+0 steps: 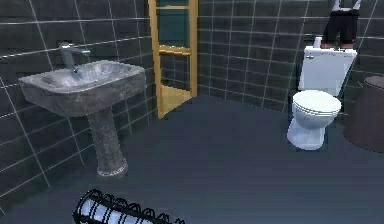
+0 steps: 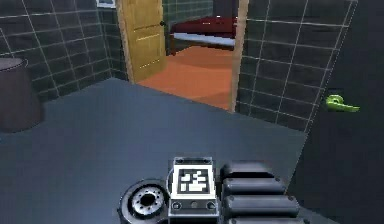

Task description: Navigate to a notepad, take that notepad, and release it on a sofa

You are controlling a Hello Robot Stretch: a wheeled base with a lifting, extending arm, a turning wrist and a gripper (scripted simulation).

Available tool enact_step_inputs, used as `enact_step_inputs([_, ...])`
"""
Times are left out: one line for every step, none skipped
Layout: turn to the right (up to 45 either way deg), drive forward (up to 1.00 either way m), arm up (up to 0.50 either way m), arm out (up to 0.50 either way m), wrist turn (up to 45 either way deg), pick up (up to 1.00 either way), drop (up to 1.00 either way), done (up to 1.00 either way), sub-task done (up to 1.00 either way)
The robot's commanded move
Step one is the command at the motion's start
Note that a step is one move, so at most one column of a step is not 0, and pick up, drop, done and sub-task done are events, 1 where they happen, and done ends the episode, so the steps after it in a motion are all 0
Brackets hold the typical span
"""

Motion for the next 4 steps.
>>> enact_step_inputs([0.0, 1.0, 0.0, 0.0, 0.0, 0.0, 0.0, 0.0, 0.0])
enact_step_inputs([-3.0, 0.0, 0.0, 0.0, 0.0, 0.0, 0.0, 0.0, 0.0])
enact_step_inputs([0.0, 1.0, 0.0, 0.0, 0.0, 0.0, 0.0, 0.0, 0.0])
enact_step_inputs([0.0, 0.95, 0.0, 0.0, 0.0, 0.0, 0.0, 0.0, 0.0])
